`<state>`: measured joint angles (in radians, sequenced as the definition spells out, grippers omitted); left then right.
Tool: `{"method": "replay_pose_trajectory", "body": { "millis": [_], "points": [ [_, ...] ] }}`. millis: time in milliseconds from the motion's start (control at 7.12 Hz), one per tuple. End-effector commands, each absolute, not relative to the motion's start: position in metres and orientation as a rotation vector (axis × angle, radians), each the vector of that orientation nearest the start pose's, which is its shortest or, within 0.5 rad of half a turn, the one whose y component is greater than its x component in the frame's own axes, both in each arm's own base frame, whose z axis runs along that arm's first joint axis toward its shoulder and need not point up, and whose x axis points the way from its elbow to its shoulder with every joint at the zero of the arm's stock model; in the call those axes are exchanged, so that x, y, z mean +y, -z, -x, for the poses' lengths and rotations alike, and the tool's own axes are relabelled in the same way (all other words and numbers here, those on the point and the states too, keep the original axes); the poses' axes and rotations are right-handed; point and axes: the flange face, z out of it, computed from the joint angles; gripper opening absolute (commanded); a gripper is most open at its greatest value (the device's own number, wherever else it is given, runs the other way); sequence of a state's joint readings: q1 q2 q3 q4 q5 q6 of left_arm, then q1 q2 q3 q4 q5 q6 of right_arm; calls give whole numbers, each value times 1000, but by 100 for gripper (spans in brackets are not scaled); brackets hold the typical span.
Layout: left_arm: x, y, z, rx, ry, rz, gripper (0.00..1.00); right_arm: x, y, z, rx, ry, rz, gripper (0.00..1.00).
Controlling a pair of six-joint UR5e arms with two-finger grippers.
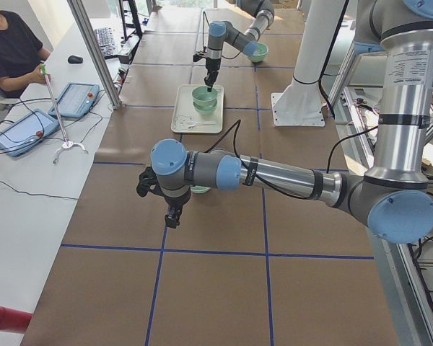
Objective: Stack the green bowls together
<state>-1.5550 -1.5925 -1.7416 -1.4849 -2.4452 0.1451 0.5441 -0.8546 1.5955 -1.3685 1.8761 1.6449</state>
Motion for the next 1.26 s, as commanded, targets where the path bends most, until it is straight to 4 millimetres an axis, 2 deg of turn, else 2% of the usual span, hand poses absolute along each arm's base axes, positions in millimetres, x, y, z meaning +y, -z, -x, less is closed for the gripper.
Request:
{"method": "replay_pose_trajectory", "body": {
  "millis": [0, 140, 421, 561, 702, 842, 982, 1123],
  "points": [
    [-502, -564, 48, 867, -200, -158, 100, -454, -199, 552, -971, -435, 66, 13],
    [-502, -564, 49, 866, -199, -160, 100, -455, -204, 557, -958, -438, 70, 99],
    [-503, -556, 43, 907, -225, -193, 100, -457, -193, 554, -1016, -435, 56, 100],
    [-503, -553, 33, 942, -244, -194, 100, -463, -189, 543, -1055, -432, 45, 100],
    [-506, -556, 7, 950, -291, -176, 100, -472, -189, 524, -1067, -439, 51, 100],
    [-507, -551, -20, 960, -246, -131, 100, -479, -201, 489, -1077, -454, 53, 100],
    [-505, -542, -77, 968, -221, -81, 100, -477, -216, 457, -1083, -472, 38, 100],
    [-502, -538, -111, 966, -159, -50, 100, -480, -225, 434, -1090, -480, 31, 100]
  ]
}}
